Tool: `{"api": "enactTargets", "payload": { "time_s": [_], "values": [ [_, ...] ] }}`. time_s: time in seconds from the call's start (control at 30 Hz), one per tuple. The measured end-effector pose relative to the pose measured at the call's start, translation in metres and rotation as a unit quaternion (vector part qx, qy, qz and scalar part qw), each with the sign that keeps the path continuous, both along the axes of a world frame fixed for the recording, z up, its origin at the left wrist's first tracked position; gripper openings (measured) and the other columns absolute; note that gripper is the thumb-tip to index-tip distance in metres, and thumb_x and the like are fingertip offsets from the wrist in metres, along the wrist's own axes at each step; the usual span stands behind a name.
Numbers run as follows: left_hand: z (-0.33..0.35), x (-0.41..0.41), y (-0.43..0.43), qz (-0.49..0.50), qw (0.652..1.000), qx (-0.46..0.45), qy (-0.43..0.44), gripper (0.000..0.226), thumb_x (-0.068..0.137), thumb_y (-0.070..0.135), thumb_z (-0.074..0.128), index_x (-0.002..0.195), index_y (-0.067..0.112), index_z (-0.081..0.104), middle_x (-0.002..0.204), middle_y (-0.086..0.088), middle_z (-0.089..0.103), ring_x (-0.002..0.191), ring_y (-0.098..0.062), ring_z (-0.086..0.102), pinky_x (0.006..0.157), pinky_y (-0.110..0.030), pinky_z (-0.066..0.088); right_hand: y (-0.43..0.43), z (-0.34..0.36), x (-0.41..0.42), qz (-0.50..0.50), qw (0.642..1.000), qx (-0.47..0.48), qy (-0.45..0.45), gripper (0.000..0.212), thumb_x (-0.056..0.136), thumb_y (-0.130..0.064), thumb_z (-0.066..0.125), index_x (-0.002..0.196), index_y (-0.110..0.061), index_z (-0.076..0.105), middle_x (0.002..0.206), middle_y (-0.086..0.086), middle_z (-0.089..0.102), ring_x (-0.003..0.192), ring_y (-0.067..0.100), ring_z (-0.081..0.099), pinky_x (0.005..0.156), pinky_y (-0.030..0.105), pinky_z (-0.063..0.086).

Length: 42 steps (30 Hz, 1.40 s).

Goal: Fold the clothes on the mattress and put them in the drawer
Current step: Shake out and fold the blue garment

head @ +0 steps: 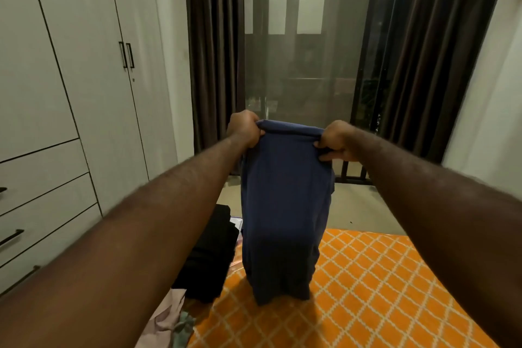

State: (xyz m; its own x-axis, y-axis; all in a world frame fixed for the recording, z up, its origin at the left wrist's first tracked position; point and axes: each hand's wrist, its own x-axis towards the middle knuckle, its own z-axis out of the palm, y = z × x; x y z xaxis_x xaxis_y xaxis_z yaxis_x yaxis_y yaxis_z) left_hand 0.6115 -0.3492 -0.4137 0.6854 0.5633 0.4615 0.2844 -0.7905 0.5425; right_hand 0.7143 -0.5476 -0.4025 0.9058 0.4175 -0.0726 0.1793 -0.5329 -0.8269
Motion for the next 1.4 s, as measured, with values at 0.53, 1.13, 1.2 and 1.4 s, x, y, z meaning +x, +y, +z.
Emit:
{"api": "enactTargets", "payload": {
  "time_s": [0.53, 1.13, 1.2, 1.4],
  "values": [
    [-0.157, -0.133, -0.055, -0.191, 0.973, 0.129, 0.021, 0.023, 0.086, -0.001, 0.067, 0.109, 0.001, 0.069, 0.115, -0.014, 0.062, 0.105, -0.027, 0.057, 0.093, -0.039, 0.05, -0.082, -0.179, -0.076, 0.095, 0.933, 0.052, -0.344, 0.013, 0.082, -0.019, 0.067, 0.09, -0.01, 0.074, 0.089, 0.005, 0.068, 0.078, 0.013, 0.06, 0.065, 0.019, 0.041],
    [-0.438, -0.296, -0.106, -0.242, 0.88, 0.205, 0.354, 0.092, 0.077, 0.049, 0.061, 0.159, 0.027, 0.023, 0.165, -0.018, 0.024, 0.15, -0.037, 0.03, 0.109, -0.05, 0.039, -0.143, -0.378, -0.25, 0.318, 0.825, -0.445, -0.144, 0.063, 0.071, -0.05, 0.083, 0.123, -0.017, 0.07, 0.127, 0.017, 0.067, 0.116, 0.035, 0.064, 0.094, 0.041, 0.055],
    [-0.432, -0.298, -0.107, -0.237, 0.863, 0.224, 0.385, 0.093, 0.09, 0.047, 0.058, 0.163, 0.027, 0.004, 0.17, -0.008, -0.003, 0.156, -0.029, 0.001, 0.121, -0.049, 0.019, -0.146, -0.377, -0.252, 0.257, 0.848, -0.407, -0.223, 0.107, 0.056, -0.076, 0.071, 0.148, -0.028, 0.046, 0.153, 0.012, 0.043, 0.142, 0.034, 0.042, 0.109, 0.048, 0.045],
    [-0.424, -0.298, -0.102, -0.273, 0.829, 0.114, 0.474, 0.082, 0.097, 0.015, 0.057, 0.163, 0.021, 0.008, 0.171, -0.004, -0.002, 0.157, -0.025, 0.004, 0.125, -0.036, 0.016, -0.15, -0.402, -0.255, 0.344, 0.776, -0.511, -0.136, 0.135, 0.074, -0.049, 0.089, 0.164, -0.019, -0.007, 0.17, 0.015, -0.01, 0.157, 0.037, 0.002, 0.124, 0.044, 0.018]
  ]
}}
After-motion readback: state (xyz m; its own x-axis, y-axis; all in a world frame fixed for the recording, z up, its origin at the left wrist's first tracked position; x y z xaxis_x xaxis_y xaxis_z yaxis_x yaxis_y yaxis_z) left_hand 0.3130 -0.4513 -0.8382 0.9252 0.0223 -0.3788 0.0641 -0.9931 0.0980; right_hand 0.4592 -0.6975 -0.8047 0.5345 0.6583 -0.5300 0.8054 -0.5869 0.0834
